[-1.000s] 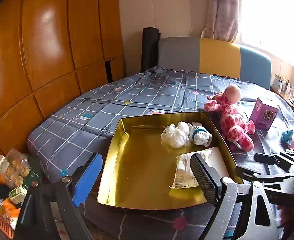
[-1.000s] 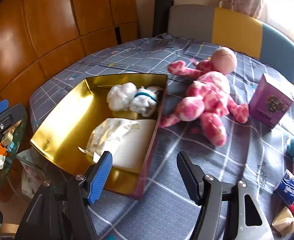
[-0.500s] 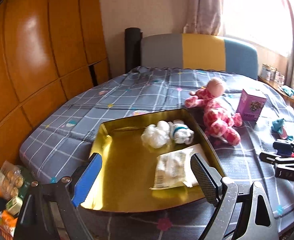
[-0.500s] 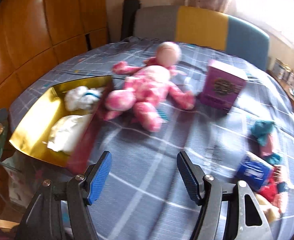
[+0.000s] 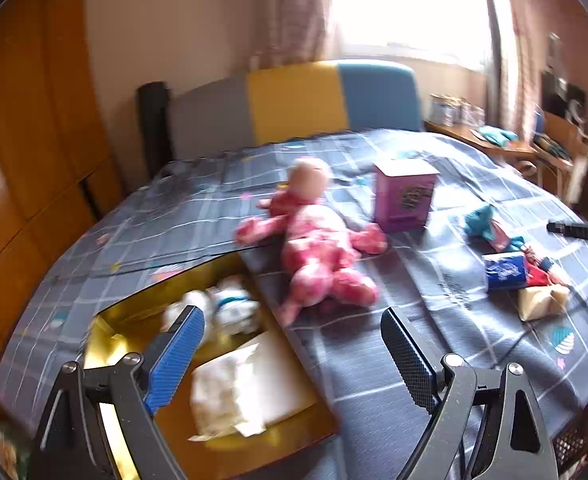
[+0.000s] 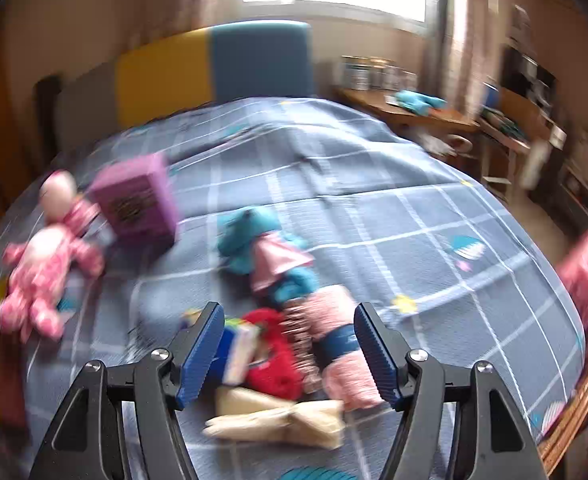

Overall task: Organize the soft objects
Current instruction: 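Move both grippers back toward the remaining items on the bed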

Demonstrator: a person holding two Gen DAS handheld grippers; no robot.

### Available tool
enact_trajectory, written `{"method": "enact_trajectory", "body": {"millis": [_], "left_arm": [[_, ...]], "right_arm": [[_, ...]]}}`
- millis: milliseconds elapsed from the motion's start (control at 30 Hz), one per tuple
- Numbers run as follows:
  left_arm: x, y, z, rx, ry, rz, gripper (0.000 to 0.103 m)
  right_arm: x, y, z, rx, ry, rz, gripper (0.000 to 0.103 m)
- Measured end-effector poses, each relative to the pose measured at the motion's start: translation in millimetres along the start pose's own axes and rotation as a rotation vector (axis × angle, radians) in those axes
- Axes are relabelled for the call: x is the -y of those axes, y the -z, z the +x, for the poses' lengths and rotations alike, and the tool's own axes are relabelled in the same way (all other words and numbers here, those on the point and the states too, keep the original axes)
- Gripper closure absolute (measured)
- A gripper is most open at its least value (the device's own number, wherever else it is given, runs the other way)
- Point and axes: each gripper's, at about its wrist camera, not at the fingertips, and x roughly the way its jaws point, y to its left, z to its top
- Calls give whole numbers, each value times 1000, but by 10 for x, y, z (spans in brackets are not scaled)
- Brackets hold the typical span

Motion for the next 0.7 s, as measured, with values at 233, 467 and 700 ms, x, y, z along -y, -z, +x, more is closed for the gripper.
{"method": "enact_trajectory", "body": {"millis": [233, 467, 700], "left_arm": [[632, -205, 513, -117, 206, 65, 13], [1152, -356, 1232, -449, 604, -246, 13], [1727, -457, 1799, -691, 732, -500, 13]], "right_arm": [[644, 43, 156, -41, -14, 278, 35], [668, 74, 219, -77, -77, 331, 35], [622, 58, 250, -80, -125, 325, 35]]}}
